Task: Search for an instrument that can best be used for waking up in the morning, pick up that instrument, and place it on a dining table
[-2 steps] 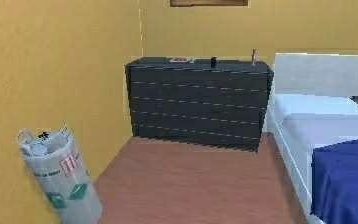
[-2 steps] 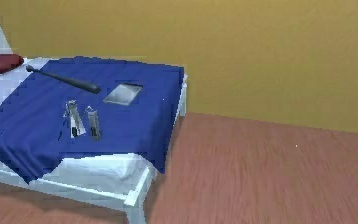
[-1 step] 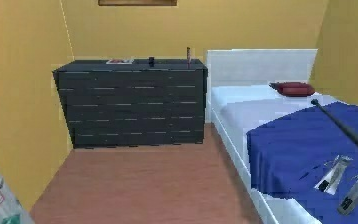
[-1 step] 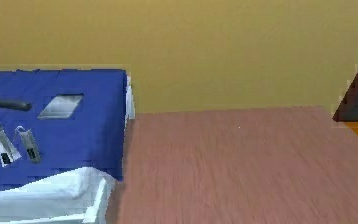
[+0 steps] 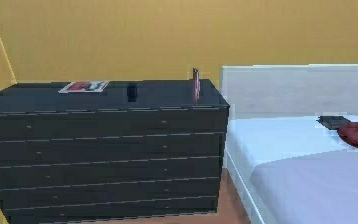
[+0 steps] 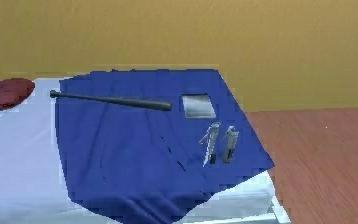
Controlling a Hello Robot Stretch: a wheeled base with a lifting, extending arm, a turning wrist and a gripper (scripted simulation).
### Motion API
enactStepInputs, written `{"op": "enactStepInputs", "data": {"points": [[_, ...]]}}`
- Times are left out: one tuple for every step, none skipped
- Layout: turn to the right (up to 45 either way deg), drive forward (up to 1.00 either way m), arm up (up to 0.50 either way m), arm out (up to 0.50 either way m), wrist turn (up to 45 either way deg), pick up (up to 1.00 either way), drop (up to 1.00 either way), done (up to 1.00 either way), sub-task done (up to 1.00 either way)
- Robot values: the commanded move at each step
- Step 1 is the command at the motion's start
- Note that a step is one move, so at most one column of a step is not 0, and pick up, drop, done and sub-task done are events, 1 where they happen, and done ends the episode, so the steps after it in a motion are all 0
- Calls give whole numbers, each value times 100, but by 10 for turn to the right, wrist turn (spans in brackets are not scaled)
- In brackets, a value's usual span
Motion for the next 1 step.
{"op": "enactStepInputs", "data": {"points": [[30,0,0,0,0,0,0,0,0]]}}
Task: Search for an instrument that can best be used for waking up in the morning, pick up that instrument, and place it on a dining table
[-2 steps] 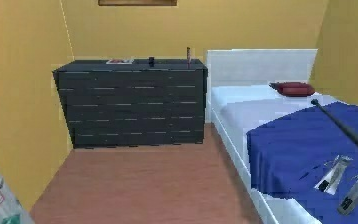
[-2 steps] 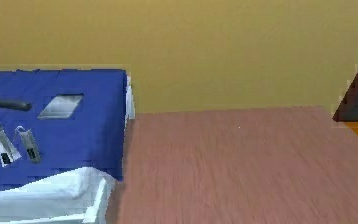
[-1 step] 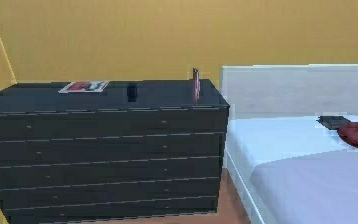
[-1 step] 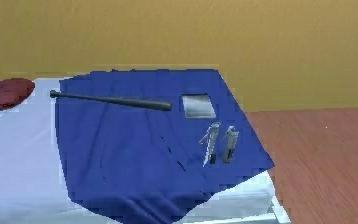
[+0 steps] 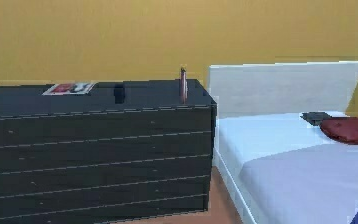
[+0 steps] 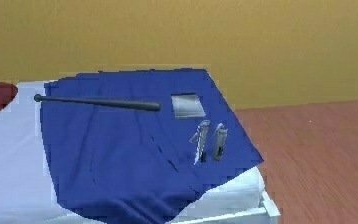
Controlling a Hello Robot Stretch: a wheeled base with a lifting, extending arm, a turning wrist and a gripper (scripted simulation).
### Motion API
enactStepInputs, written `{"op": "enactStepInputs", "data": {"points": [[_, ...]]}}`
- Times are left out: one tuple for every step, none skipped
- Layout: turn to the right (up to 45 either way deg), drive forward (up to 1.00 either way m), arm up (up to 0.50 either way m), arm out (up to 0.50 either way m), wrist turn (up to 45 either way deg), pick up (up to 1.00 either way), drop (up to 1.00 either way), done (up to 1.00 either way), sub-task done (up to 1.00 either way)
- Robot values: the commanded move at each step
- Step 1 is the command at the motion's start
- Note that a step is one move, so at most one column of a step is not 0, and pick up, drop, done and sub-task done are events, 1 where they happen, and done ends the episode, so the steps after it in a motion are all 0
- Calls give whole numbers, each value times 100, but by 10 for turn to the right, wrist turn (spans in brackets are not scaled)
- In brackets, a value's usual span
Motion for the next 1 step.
{"op": "enactStepInputs", "data": {"points": [[0,55,0,0,0,0,0,0,0]]}}
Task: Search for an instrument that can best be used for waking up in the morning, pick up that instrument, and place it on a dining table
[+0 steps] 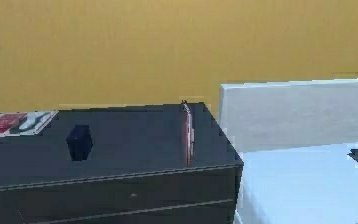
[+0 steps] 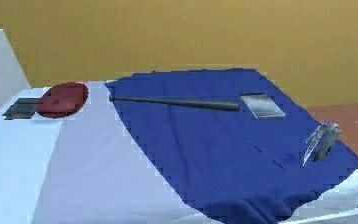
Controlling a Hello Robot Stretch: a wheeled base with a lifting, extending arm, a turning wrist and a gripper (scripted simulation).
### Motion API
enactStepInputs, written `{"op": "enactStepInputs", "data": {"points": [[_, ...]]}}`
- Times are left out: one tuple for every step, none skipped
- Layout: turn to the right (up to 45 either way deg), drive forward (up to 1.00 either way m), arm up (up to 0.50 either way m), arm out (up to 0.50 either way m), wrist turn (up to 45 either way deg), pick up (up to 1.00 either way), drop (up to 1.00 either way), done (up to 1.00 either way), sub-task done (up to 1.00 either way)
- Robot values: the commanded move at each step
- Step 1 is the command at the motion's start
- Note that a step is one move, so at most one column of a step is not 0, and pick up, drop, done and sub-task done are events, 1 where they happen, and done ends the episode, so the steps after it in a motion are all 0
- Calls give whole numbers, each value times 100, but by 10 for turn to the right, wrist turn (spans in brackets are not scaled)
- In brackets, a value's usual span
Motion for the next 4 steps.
{"op": "enactStepInputs", "data": {"points": [[-450,0,0,0,0,0,0,0,0],[-450,0,0,0,0,0,0,0,0],[-240,0,0,0,0,0,0,0,0],[0,0,50,0,0,0,0,0,0]]}}
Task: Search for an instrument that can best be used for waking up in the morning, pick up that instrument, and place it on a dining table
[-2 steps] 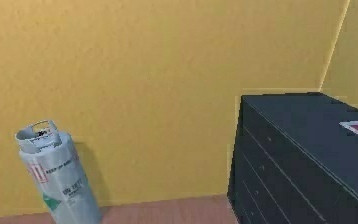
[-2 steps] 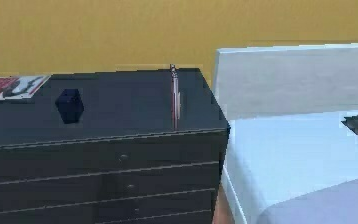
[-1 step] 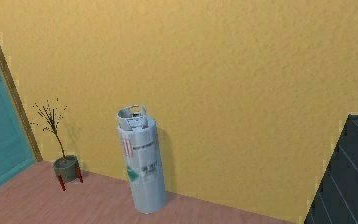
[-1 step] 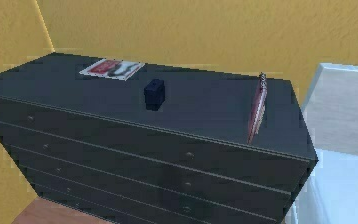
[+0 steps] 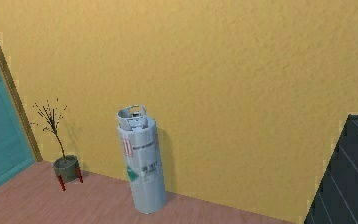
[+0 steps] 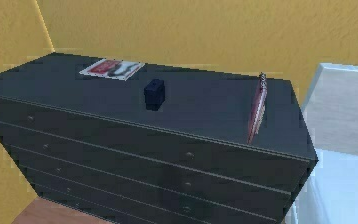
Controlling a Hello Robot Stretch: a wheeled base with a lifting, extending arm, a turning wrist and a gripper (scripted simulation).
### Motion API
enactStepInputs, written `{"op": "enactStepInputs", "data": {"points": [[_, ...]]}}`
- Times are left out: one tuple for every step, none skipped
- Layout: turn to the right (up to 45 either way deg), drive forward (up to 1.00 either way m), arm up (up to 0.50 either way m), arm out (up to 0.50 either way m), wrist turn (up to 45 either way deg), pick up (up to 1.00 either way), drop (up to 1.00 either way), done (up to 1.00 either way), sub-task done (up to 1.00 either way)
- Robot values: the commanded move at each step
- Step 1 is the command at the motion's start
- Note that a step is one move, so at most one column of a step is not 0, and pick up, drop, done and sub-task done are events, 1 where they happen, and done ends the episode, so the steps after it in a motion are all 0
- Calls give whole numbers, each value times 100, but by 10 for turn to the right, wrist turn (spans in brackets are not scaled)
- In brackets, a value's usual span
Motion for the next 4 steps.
{"op": "enactStepInputs", "data": {"points": [[0,0,38,0,0,0,0,0,0],[0,0,0,42,0,0,0,0,0],[0,0,0,0,450,0,0,0,0],[0,0,0,0,450,0,0,0,0]]}}
